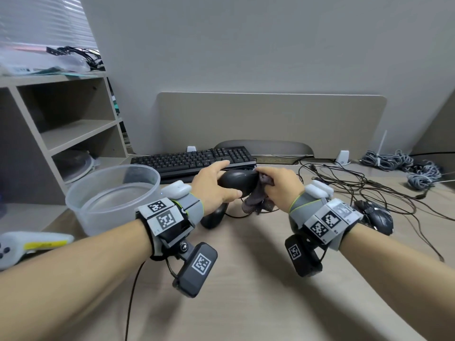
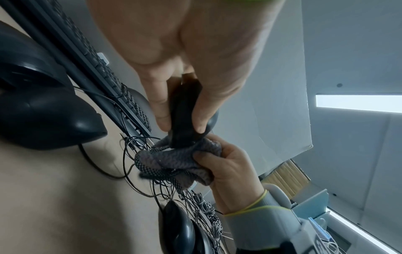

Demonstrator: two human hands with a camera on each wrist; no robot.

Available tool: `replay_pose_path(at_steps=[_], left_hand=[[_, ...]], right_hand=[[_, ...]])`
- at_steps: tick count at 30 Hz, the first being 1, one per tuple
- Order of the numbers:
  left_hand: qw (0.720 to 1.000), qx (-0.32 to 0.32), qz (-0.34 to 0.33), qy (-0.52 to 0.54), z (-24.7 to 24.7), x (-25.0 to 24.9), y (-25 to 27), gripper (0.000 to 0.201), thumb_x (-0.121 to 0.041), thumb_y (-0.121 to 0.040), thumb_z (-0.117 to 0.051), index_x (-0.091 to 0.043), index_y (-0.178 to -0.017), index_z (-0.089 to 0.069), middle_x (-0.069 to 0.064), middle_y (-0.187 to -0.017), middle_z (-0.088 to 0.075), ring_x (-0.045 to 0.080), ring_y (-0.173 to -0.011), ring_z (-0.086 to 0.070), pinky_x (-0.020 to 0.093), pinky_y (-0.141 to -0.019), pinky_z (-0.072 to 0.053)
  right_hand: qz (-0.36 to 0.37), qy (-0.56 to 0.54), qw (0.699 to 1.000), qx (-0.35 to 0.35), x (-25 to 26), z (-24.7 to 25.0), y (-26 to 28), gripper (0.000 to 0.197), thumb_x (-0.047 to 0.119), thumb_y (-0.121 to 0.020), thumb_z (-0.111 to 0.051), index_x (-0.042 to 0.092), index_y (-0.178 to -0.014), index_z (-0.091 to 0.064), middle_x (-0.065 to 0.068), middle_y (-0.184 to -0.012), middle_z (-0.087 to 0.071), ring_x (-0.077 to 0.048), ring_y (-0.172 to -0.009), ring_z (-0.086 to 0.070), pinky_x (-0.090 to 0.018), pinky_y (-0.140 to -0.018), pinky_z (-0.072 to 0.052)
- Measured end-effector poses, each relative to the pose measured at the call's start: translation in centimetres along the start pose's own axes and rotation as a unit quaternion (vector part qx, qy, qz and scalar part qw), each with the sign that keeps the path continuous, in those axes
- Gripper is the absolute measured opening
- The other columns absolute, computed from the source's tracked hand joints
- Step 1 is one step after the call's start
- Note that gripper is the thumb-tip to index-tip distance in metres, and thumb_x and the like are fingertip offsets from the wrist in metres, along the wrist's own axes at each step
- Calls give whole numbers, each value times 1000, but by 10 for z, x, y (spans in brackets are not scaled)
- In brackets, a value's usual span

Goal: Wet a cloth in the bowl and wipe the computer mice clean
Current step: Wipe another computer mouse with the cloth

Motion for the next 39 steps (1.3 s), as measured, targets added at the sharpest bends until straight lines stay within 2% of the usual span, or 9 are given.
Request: replay_pose_path(at_steps=[4, 7, 13, 18, 23, 25, 31, 35, 39], left_hand=[[996, 12, 1, 90, -8, -4, 0, 80, -7, -61, -82, -24, -134, -54, 9, -118, -67, 29, -102, -68, 46, -81, -60], [988, 11, 16, 154, -10, -5, -2, 58, 9, -76, -73, -16, -125, -59, 17, -123, -62, 36, -105, -66, 51, -79, -59], [955, -29, 71, 288, 6, 1, -3, 37, 7, -85, -66, -1, -121, -57, 17, -119, -59, 32, -99, -66, 38, -71, -62], [957, -2, 107, 271, -7, 7, -1, 41, 6, -82, -71, -6, -114, -49, 18, -126, -53, 32, -90, -68, 47, -78, -60], [947, 20, 134, 291, -19, 13, -2, 23, -14, -94, -62, -6, -107, -45, 19, -112, -54, 30, -89, -66, 47, -66, -62], [947, 32, 134, 288, -22, 13, -6, 13, -16, -98, -56, -6, -101, -49, 23, -105, -56, 33, -89, -66, 49, -67, -61], [950, 46, 138, 276, -28, 9, -11, 10, -8, -83, -59, -3, -74, -61, 20, -72, -57, 29, -66, -57, 40, -62, -52], [946, 8, 148, 287, -24, 10, -15, 18, -2, -92, -42, 1, -94, -60, 22, -93, -57, 30, -90, -55, 43, -77, -49], [939, -2, 167, 300, -30, 17, -13, 20, -10, -101, -38, -9, -84, -49, 17, -98, -52, 30, -93, -56, 47, -81, -57]], right_hand=[[24, -3, 1000, -2, 11, -1, -6, 36, -6, -68, -42, 14, -94, -56, -6, -75, -65, -33, -76, -58, -38, -67, -50], [106, 65, 992, -23, 40, -5, -4, 35, -2, -69, -40, 4, -100, -54, -16, -91, -66, -36, -88, -55, -38, -82, -39], [100, 8, 995, 1, 34, -18, 12, 61, 1, -74, -49, -2, -134, -36, -23, -124, -53, -38, -115, -45, -27, -95, -26], [49, -14, 999, -14, 32, -8, 3, 55, -5, -65, -59, 1, -119, -50, -19, -110, -57, -36, -104, -51, -32, -80, -32], [13, -98, 992, -78, 20, 15, -3, 39, -7, -72, -52, 13, -103, -64, 1, -90, -62, -13, -82, -54, 2, -64, -32], [29, -133, 987, -87, 27, 19, 0, 36, -7, -71, -54, 14, -100, -62, 6, -84, -59, 2, -72, -50, 6, -62, -29], [106, -146, 981, -67, 50, 4, 12, 29, 1, -75, -59, 14, -101, -55, 8, -88, -56, -8, -77, -50, -11, -63, -33], [119, -97, 987, -56, 42, -6, 11, 8, 8, -76, -67, 8, -84, -63, -1, -87, -46, -12, -76, -43, -8, -62, -31], [64, -51, 996, -31, 23, -5, -2, 8, 11, -77, -65, 9, -84, -63, -3, -86, -46, -29, -84, -54, -21, -62, -24]])
Point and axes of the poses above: each hand's wrist, its own y-axis away from the middle knuckle, its own z-axis out of the back of the hand, x = y × z, the point moved 9 cm from there along -y, towards the middle knuckle
